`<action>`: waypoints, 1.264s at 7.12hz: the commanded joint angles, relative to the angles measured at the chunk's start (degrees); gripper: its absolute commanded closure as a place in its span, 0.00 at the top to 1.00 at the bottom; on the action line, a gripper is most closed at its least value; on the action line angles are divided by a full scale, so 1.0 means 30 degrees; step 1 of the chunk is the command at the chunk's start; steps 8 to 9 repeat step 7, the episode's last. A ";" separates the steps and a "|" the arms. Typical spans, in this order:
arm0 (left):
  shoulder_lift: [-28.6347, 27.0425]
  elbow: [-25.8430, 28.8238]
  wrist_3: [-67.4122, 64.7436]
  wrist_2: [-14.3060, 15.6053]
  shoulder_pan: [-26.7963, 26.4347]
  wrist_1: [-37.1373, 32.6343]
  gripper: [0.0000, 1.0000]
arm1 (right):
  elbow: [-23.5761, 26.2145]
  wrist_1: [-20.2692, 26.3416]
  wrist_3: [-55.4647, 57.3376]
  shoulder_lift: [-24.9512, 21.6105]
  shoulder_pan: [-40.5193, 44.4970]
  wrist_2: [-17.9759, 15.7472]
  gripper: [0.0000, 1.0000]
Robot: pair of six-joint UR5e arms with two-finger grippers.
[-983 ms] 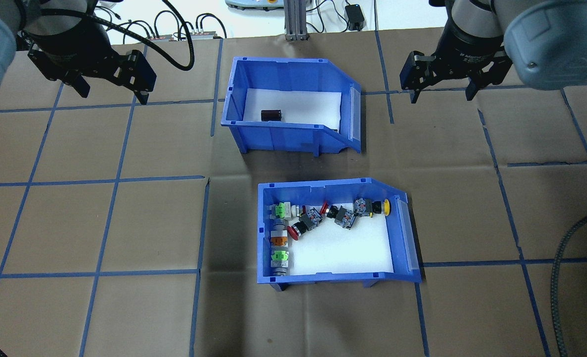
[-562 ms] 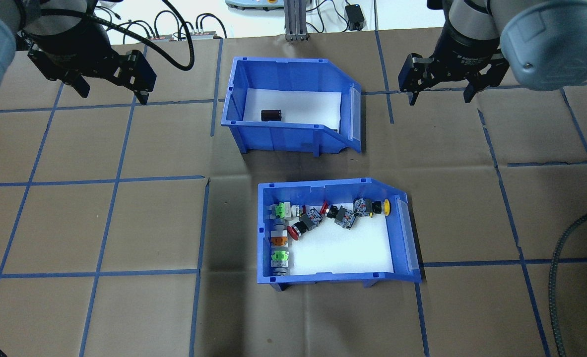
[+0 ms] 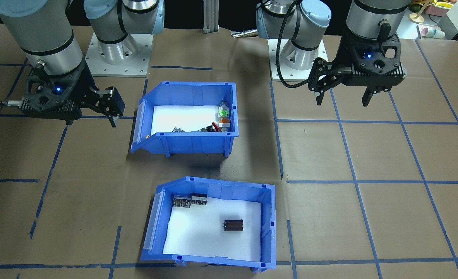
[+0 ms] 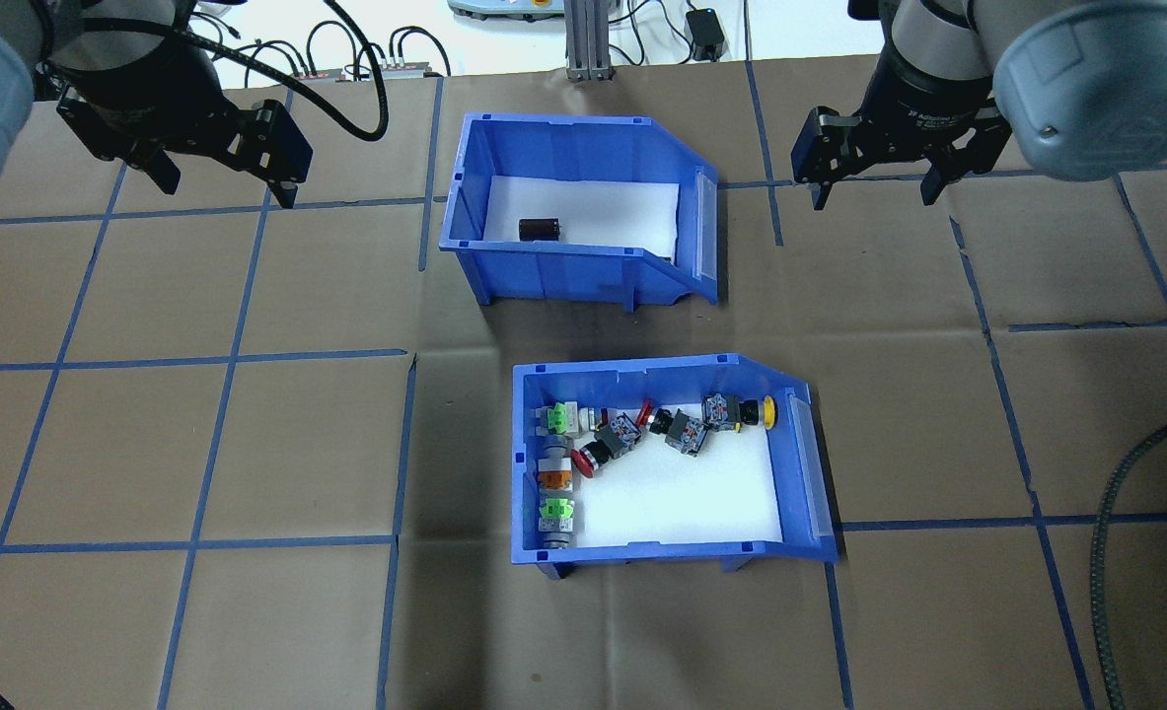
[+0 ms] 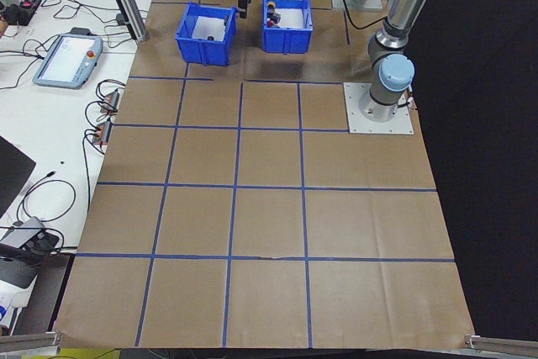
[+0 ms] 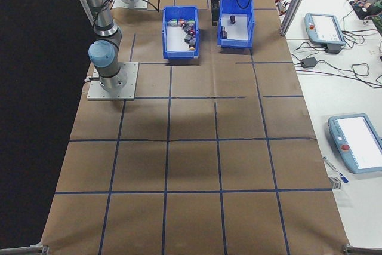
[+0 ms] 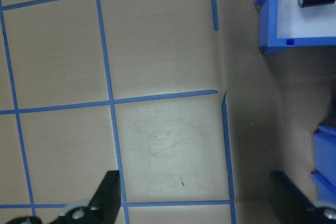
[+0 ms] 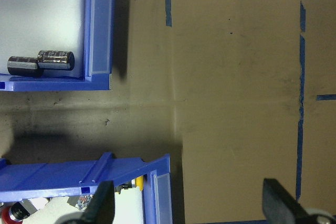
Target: Place battery box in front
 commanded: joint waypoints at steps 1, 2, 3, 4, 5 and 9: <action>0.0000 0.0000 0.0000 0.0000 -0.0022 0.0000 1.00 | 0.0000 -0.0003 0.0001 0.0000 0.0000 0.0000 1.00; 0.0000 0.0000 0.0000 0.0000 -0.0022 0.0000 1.00 | 0.0000 -0.0003 0.0001 0.0029 0.0000 -0.0029 1.00; 0.0000 0.0000 0.0000 0.0000 -0.0022 0.0000 1.00 | 0.0000 -0.0003 0.0001 0.0001 0.0000 -0.0087 1.00; 0.0000 0.0000 0.0000 0.0000 -0.0022 0.0000 1.00 | -0.0029 0.0026 -0.0028 -0.0145 -0.0029 -0.0088 1.00; 0.0000 0.0000 0.0000 0.0000 -0.0022 0.0000 1.00 | -0.0029 0.0345 -0.0029 -0.0175 -0.0029 -0.0059 1.00; 0.0000 0.0029 0.0000 0.0000 -0.0022 0.0000 1.00 | 0.0000 0.0903 -0.0058 -0.0351 -0.0030 -0.0001 1.00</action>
